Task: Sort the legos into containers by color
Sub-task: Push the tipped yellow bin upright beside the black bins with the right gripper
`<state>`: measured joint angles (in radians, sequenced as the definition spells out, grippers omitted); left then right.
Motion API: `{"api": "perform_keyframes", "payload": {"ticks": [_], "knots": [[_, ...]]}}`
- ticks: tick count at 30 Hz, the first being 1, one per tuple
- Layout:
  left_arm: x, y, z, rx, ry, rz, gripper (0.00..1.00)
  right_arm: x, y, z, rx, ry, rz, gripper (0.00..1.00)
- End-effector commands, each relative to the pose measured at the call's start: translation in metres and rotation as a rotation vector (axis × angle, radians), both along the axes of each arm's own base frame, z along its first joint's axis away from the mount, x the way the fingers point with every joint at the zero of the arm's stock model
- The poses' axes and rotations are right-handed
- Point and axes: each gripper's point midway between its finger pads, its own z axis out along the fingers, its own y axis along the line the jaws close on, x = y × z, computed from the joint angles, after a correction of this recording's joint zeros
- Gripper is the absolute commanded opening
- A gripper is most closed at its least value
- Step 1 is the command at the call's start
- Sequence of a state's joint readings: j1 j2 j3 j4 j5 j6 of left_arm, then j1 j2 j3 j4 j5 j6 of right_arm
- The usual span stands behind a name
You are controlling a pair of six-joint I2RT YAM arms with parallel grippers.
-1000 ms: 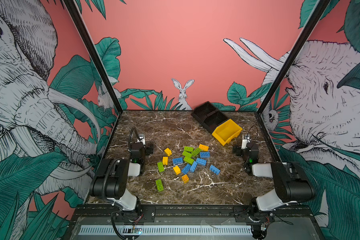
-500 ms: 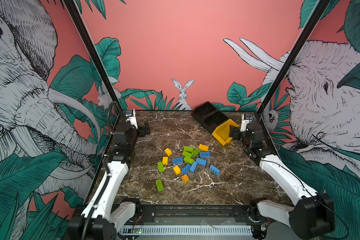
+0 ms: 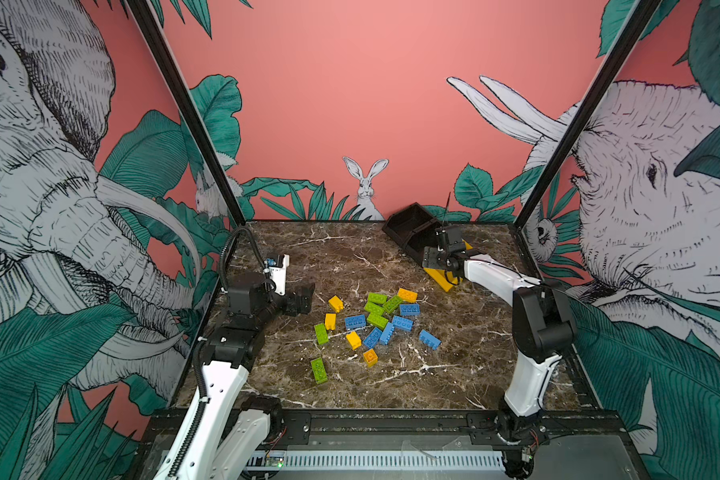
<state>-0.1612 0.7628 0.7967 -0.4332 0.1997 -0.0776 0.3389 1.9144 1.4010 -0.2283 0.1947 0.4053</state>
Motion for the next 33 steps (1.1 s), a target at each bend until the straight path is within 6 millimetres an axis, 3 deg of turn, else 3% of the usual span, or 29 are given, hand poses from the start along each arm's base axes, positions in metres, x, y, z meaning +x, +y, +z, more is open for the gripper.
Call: {"api": "perform_keyframes", "payload": {"ticks": [1, 8, 16, 20, 27, 33], "knots": [[-0.007, -0.006, 0.004, -0.010, -0.016, -0.043, 0.99, 0.015, -0.003, 0.005, -0.011, -0.016, -0.062, 0.86], [-0.005, 0.000, 0.001, 0.020, 0.003, -0.017, 0.99, 0.037, 0.000, -0.018, -0.013, 0.022, -0.102, 0.84], [-0.006, 0.000, 0.005, -0.016, -0.027, -0.003, 0.99, 0.042, -0.005, -0.037, -0.022, 0.058, -0.115, 0.72], [-0.007, 0.003, 0.008, -0.009, -0.045, 0.010, 0.99, 0.042, -0.008, -0.038, -0.018, 0.055, -0.116, 0.65], [-0.011, 0.005, 0.011, -0.017, -0.070, 0.023, 0.99, 0.039, -0.004, -0.045, 0.029, 0.048, -0.087, 0.43], [-0.011, 0.006, 0.013, -0.018, -0.080, 0.028, 0.99, 0.024, -0.007, -0.048, 0.014, 0.083, -0.063, 0.30]]}}
